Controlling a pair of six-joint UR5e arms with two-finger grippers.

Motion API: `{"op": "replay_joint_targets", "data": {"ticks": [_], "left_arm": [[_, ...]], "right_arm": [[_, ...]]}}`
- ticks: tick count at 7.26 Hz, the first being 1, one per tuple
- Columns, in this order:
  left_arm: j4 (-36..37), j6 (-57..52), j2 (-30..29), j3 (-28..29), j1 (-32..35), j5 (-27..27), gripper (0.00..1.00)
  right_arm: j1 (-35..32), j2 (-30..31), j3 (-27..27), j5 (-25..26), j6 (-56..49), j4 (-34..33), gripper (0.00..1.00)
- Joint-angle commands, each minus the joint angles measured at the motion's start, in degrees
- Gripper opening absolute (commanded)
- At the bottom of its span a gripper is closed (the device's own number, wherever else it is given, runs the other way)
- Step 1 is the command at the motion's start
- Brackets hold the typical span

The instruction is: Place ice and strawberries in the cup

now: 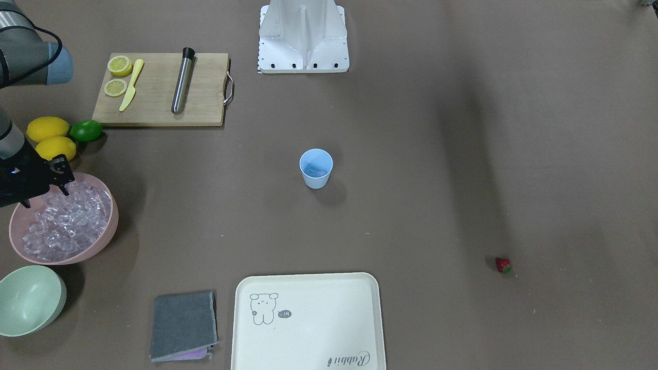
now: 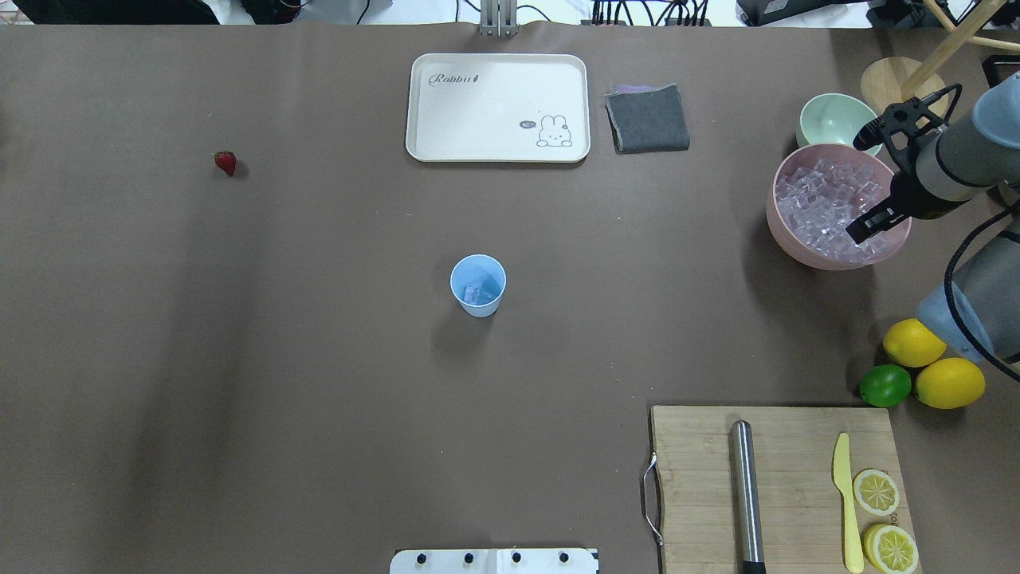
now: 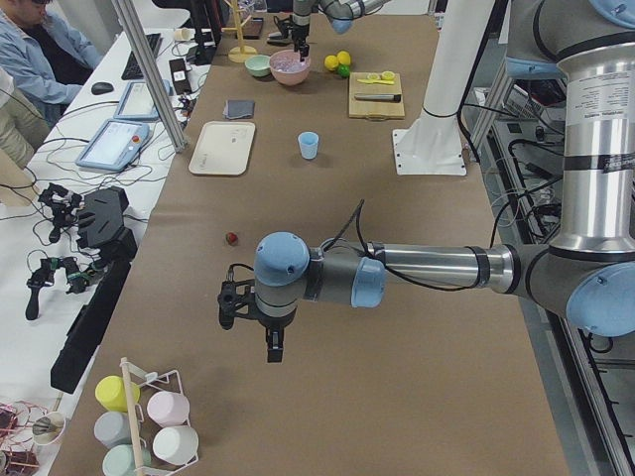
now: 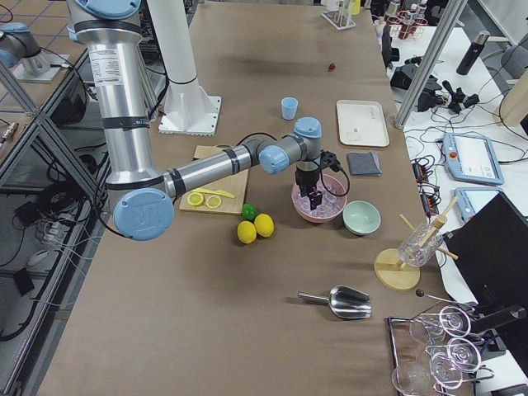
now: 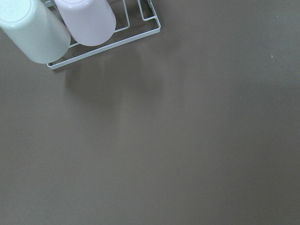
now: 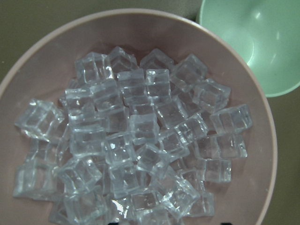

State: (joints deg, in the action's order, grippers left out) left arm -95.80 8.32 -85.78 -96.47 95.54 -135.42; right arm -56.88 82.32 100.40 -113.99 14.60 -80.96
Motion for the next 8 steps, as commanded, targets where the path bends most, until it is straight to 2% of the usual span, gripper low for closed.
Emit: {"op": "replay_joint_targets", "data": {"ticks": [1, 6, 8], "left_arm": [[0.0, 0.03, -0.09, -0.12, 0.0, -0.02, 0.97], [0.0, -0.06, 0.0, 0.05, 0.0, 0.07, 0.97], [0.0, 0.03, 0.0, 0.05, 0.0, 0.07, 0.97]], "right_arm": [[0.02, -0.14, -0.12, 0.09, 0.26, -0.07, 0.62], [0.46, -0.84, -1.35, 0.09, 2.88, 0.1, 0.62], [0.55, -0.59, -1.0, 0.09, 2.98, 0.1, 0.59]]}}
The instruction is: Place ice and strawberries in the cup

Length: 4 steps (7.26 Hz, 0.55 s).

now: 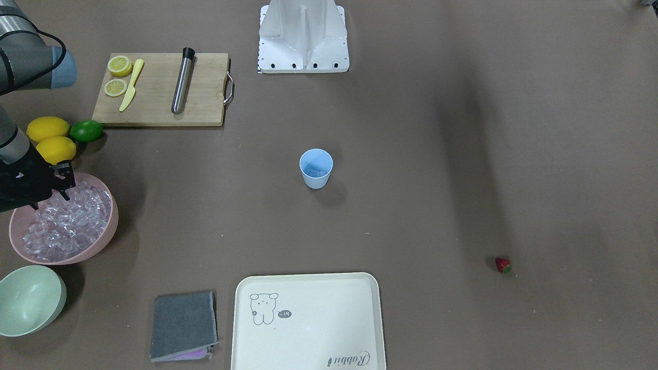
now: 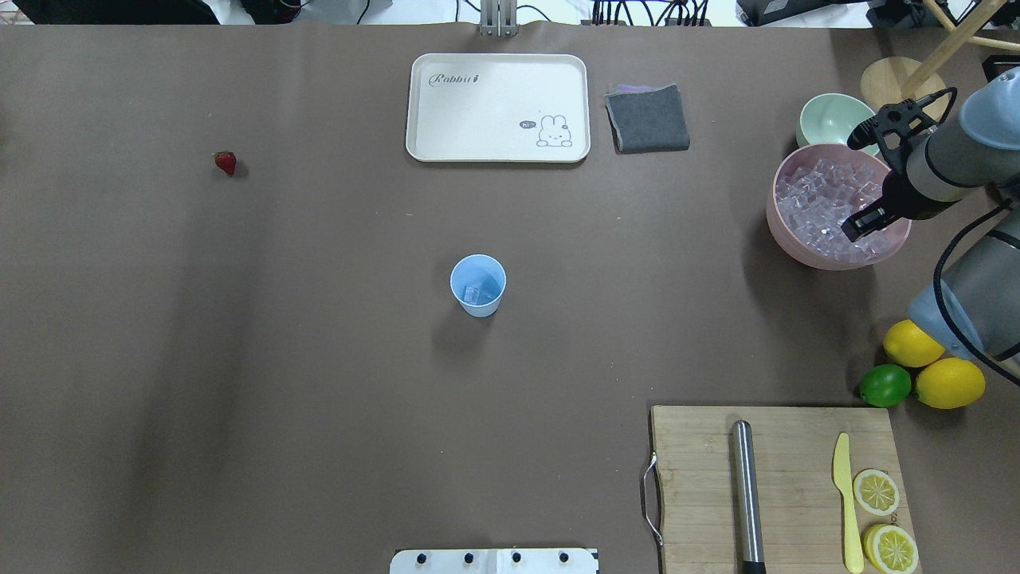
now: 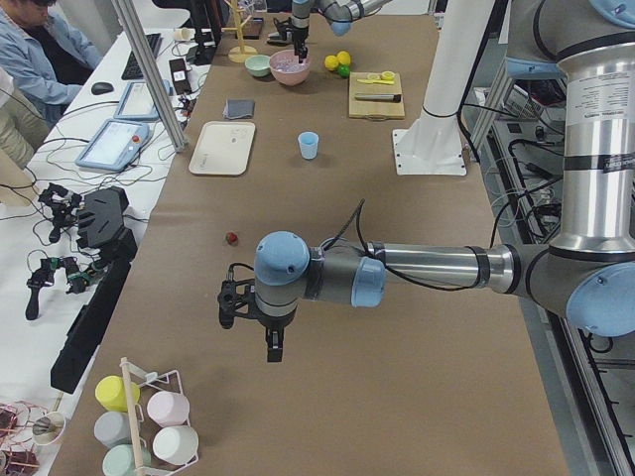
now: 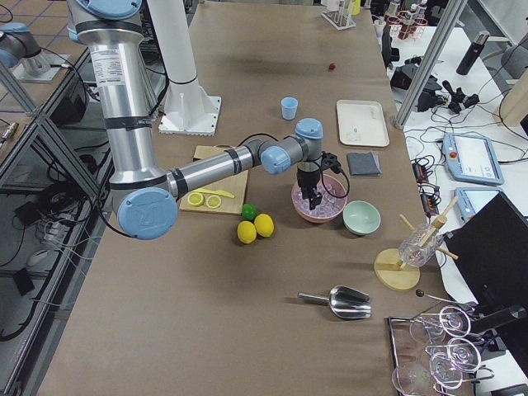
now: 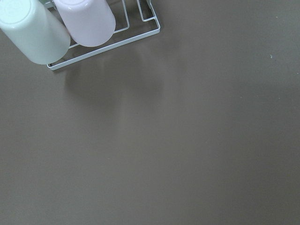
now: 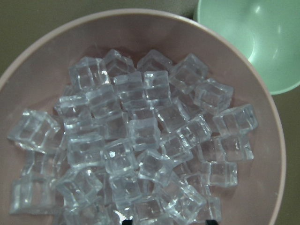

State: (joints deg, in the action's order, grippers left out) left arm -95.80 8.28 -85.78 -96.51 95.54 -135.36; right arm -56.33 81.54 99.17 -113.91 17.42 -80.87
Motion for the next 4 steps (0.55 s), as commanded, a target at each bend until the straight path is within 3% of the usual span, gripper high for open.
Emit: {"op": "replay_joint_targets", "data": {"ticks": [1, 4], "left_arm": [[0.0, -0.02, -0.09, 0.35, 0.0, 0.0, 0.97], [0.0, -0.11, 0.09, 0.62, 0.0, 0.09, 0.97]], "right_arm": [[0.17, 0.11, 0.15, 0.09, 0.33, 0.01, 0.56], [1.13, -0.15, 0.15, 0.09, 2.08, 0.01, 0.53]]}}
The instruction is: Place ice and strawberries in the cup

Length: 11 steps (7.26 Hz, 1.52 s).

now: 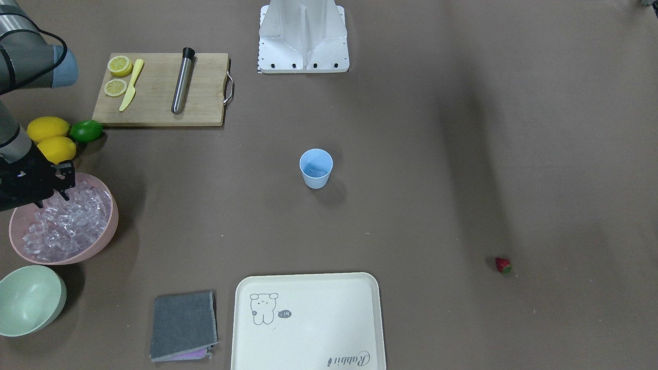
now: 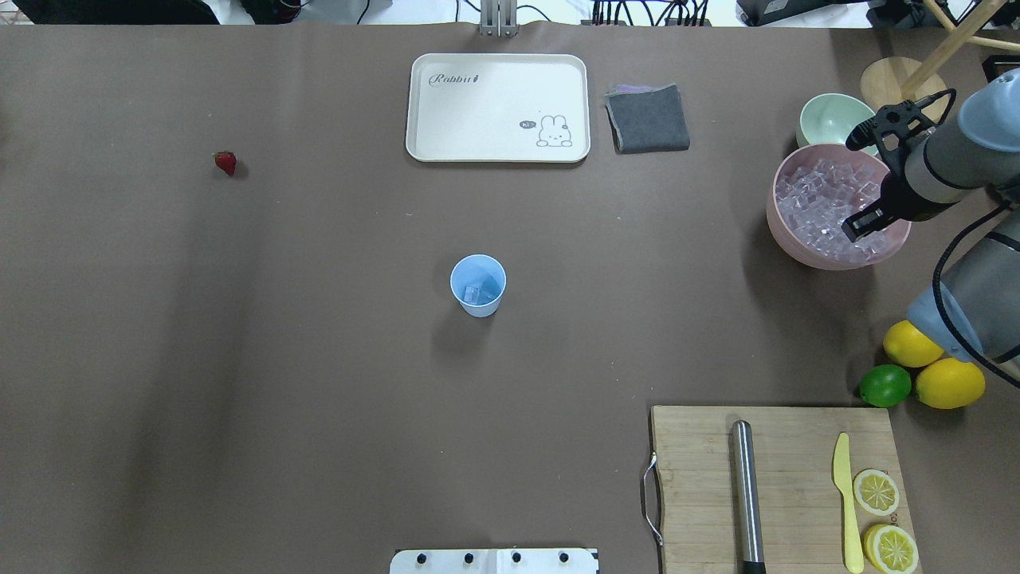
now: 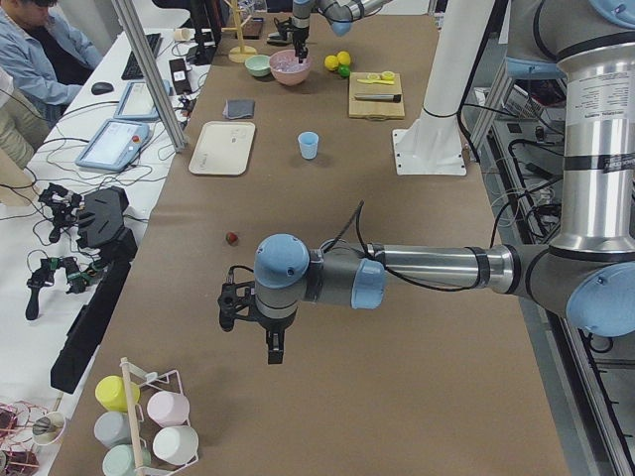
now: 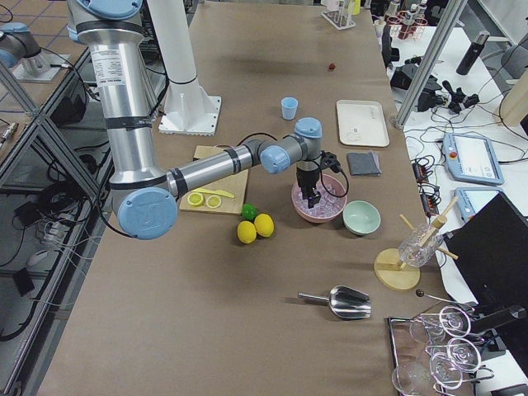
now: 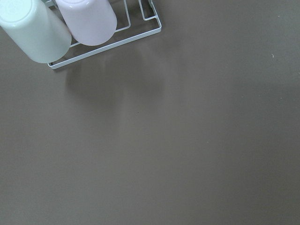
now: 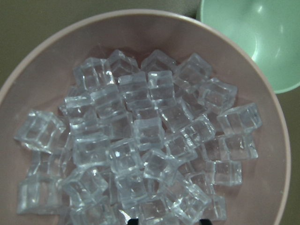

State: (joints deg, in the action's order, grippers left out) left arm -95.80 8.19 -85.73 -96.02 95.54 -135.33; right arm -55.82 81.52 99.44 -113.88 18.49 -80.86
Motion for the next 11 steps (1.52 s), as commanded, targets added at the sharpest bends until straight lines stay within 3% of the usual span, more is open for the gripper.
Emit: {"op": "replay_joint_targets", "data": {"ticks": [1, 3, 8, 9, 11], "left_arm": [[0.0, -0.01, 0.04, 0.04, 0.0, 0.06, 0.97], [0.0, 0.07, 0.04, 0.04, 0.0, 0.06, 0.97], [0.09, 0.16, -0.93, 0.04, -0.09, -0.02, 0.97], [0.09, 0.16, -0.93, -0.13, -0.09, -0.02, 0.97], [0.09, 0.25, -0.49, -0.66, 0.0, -0.11, 0.97]], "right_arm": [[0.72, -0.04, -0.3, 0.15, 1.02, 0.09, 0.53], [0.8, 0.22, -0.21, 0.32, 1.02, 0.0, 0.53], [0.8, 0.75, -0.03, 0.32, 1.02, 0.09, 0.33], [0.8, 0.75, -0.12, 0.41, 0.84, 0.09, 0.24], [0.8, 0.4, 1.1, -0.11, 1.11, 0.0, 0.22]]}}
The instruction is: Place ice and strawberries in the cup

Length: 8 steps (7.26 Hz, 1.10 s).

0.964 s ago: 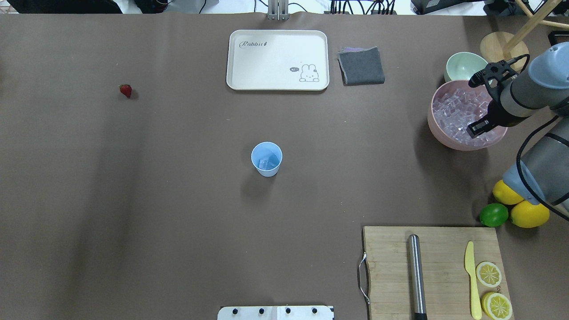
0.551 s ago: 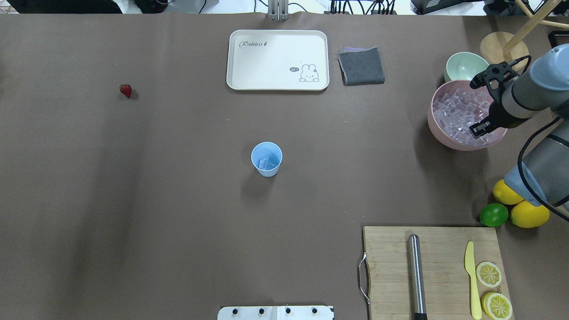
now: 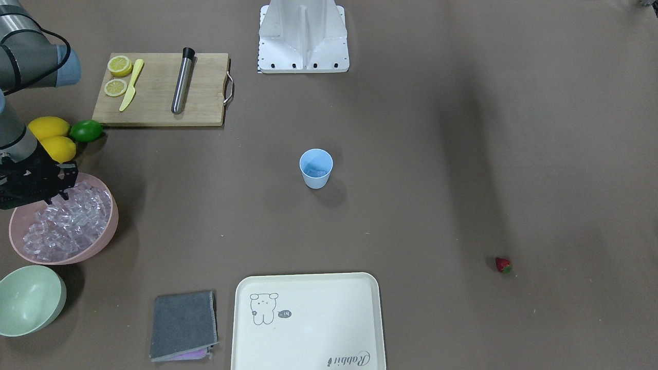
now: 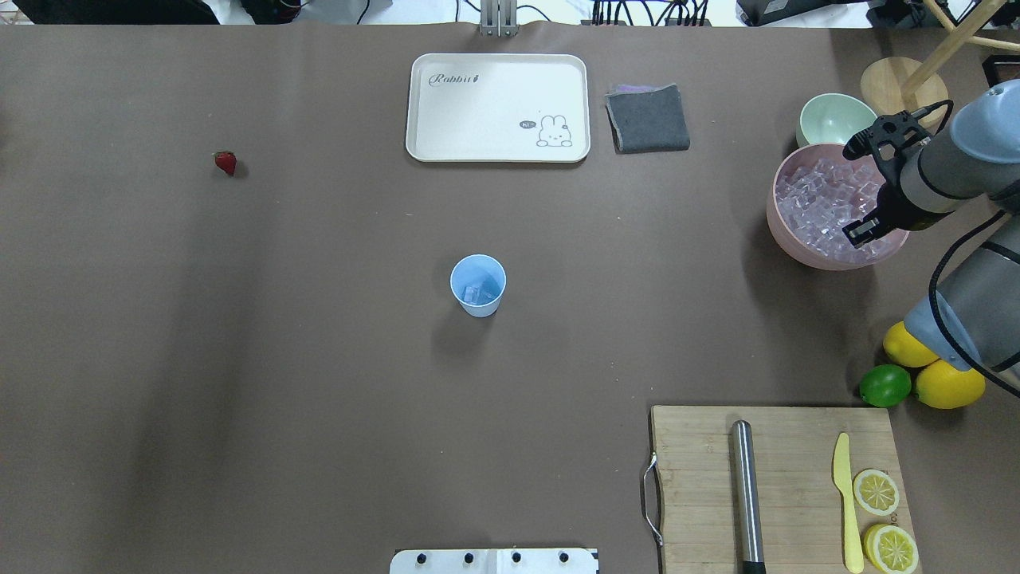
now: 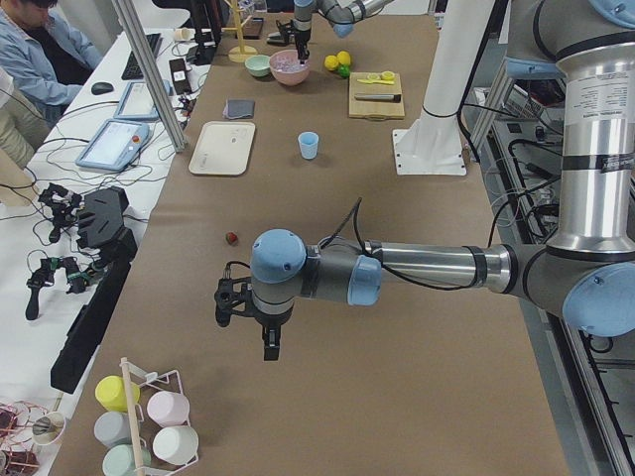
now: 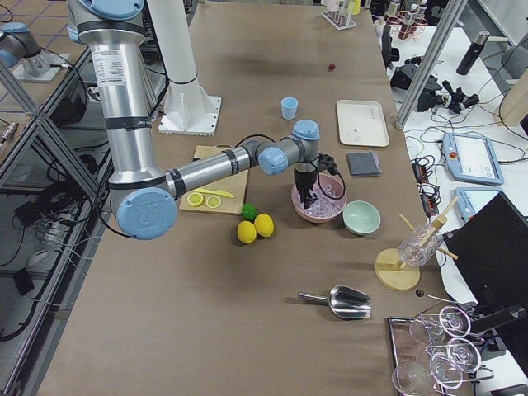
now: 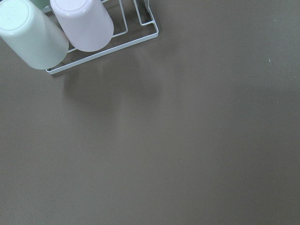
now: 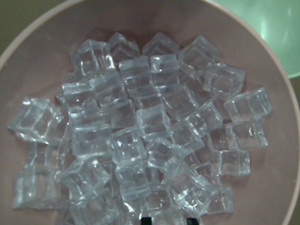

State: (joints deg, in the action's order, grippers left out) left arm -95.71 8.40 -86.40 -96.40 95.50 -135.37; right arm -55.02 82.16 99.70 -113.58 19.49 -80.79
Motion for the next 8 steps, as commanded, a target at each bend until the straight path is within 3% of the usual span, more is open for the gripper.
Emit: {"op": "replay_joint_targets", "data": {"ticks": [1, 3, 5, 6, 8], "left_arm": [[0.0, 0.03, 0.27, 0.07, -0.05, -0.07, 0.97], [-0.09, -0.14, 0.27, 0.42, -0.05, 0.02, 0.97], [-0.09, -0.23, 0.01, 0.95, -0.05, 0.11, 0.97], [-0.09, -0.14, -0.08, 0.86, -0.05, 0.11, 0.97], [-0.09, -0.14, -0.26, 0.95, -0.05, 0.11, 0.97]], "right_arm": [[-0.09, -0.51, 2.41, -0.5, 0.2, -1.64, 0.2], [-0.96, -2.6, 7.14, -2.16, 0.28, -10.3, 0.2], [-1.41, -10.04, 11.21, -3.83, 5.69, -22.61, 0.2], [0.07, -13.22, 11.13, -6.02, 11.65, -23.7, 0.2], [6.9, -18.33, 10.61, -5.78, 25.44, -23.02, 0.2]]}}
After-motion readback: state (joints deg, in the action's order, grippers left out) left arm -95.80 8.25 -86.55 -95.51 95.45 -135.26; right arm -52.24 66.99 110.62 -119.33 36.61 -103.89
